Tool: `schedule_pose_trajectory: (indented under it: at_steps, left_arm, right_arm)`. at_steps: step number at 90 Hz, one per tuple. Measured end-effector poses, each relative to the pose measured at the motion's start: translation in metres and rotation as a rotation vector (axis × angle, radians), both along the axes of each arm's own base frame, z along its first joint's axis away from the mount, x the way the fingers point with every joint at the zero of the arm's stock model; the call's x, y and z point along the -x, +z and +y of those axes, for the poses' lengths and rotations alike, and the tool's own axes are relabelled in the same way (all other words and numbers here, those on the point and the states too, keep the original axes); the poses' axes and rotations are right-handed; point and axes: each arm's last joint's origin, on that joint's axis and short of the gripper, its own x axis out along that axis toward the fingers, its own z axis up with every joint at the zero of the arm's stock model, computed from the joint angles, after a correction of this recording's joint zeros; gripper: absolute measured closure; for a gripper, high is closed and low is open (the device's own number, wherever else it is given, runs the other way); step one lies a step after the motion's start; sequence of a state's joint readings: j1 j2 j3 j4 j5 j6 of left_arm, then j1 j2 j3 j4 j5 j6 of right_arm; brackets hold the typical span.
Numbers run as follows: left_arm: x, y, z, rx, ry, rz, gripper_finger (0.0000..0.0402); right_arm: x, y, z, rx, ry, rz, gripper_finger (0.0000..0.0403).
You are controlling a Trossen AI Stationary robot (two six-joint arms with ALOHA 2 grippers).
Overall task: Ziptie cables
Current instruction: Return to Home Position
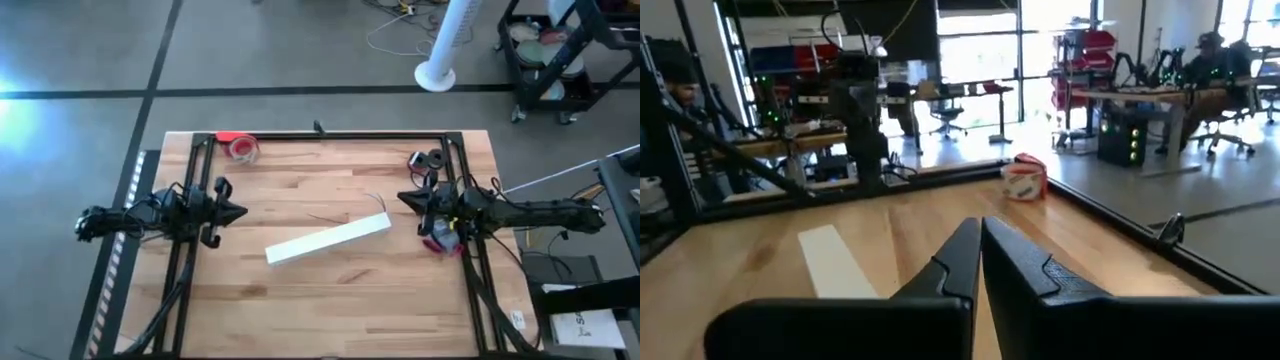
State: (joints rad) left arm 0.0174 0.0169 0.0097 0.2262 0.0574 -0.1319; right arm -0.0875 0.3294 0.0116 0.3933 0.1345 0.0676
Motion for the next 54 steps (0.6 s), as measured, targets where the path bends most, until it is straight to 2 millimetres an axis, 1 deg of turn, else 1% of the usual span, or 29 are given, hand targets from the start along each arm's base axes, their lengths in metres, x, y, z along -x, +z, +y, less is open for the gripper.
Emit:
schedule_pose_trajectory:
  at_steps: [8, 19, 30, 54]
  left_arm:
    - [-0.0005, -0.0023, 0.0002, 0.002, 0.007, 0.024, 0.0401]
    - [-0.0005, -0.0025, 0.0001, 0.003, 0.005, 0.026, 0.0400]
    - [-0.0009, -0.0028, 0.0001, 0.010, 0.004, 0.031, 0.0399]
    - [-0.0005, -0.0004, 0.0000, 0.042, -0.005, 0.006, 0.0399]
  right_arm:
    - [0.0000, -0.0001, -0.0002, 0.020, -0.007, 0.006, 0.0400]
    - [0.0005, 0.0001, -0.0016, 0.036, -0.060, 0.009, 0.0391]
    - [0.0009, 0.0005, -0.0028, 0.034, -0.102, 0.008, 0.0372]
    - [0.0008, -0.0006, -0.0028, 0.035, -0.103, 0.021, 0.0331]
